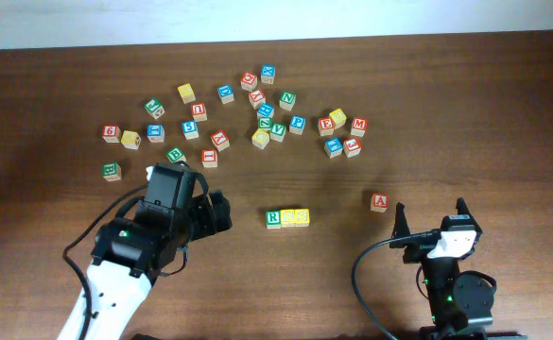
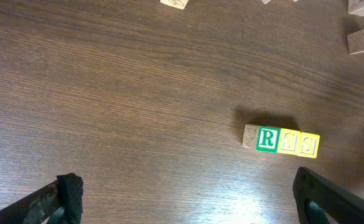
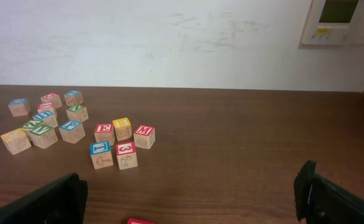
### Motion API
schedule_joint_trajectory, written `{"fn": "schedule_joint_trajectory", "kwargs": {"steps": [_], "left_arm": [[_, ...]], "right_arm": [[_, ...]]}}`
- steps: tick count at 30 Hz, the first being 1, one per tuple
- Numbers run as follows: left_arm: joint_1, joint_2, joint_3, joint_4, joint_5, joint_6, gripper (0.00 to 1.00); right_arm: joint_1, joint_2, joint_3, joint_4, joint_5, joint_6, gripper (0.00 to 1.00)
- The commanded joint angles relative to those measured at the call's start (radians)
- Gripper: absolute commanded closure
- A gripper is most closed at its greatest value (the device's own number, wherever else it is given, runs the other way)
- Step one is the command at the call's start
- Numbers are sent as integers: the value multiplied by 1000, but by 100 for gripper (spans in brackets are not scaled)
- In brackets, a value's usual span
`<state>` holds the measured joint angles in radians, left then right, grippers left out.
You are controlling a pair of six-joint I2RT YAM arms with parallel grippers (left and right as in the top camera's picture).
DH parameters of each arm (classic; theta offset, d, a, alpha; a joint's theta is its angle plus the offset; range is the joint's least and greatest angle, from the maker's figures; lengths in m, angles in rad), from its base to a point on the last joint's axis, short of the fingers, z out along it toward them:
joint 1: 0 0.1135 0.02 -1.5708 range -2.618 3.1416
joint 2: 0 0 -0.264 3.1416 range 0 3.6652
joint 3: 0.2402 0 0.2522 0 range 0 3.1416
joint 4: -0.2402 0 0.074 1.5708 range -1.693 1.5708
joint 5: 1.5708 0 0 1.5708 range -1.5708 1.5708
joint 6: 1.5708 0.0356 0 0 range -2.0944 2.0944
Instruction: Spell out RSS
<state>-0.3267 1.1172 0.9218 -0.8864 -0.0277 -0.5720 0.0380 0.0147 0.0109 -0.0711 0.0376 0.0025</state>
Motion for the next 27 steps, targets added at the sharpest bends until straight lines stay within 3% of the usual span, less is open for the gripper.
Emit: {"fn": "schedule_joint_trajectory", "kwargs": {"steps": [1,14,19,23,26,27], "left_arm": [[3,3,5,2,-14,1,1],[3,3,5,2,-14,1,1],[3,3,5,-113,-55,3,1],[3,10,3,-121,-60,262,1],[25,-60,-14,-120,-56,304,1],[55,-113,-37,-117,-17,394,1]], "right_arm": [[-5,-11,-5,-8,19,2,2],[-5,-11,-5,-7,19,2,2],[-5,-11,-5,-7,19,2,2],[-5,-11,-5,-7,19,2,2],[-5,-11,-5,-7,19,2,2],[-5,-11,-5,-7,19,2,2]]}}
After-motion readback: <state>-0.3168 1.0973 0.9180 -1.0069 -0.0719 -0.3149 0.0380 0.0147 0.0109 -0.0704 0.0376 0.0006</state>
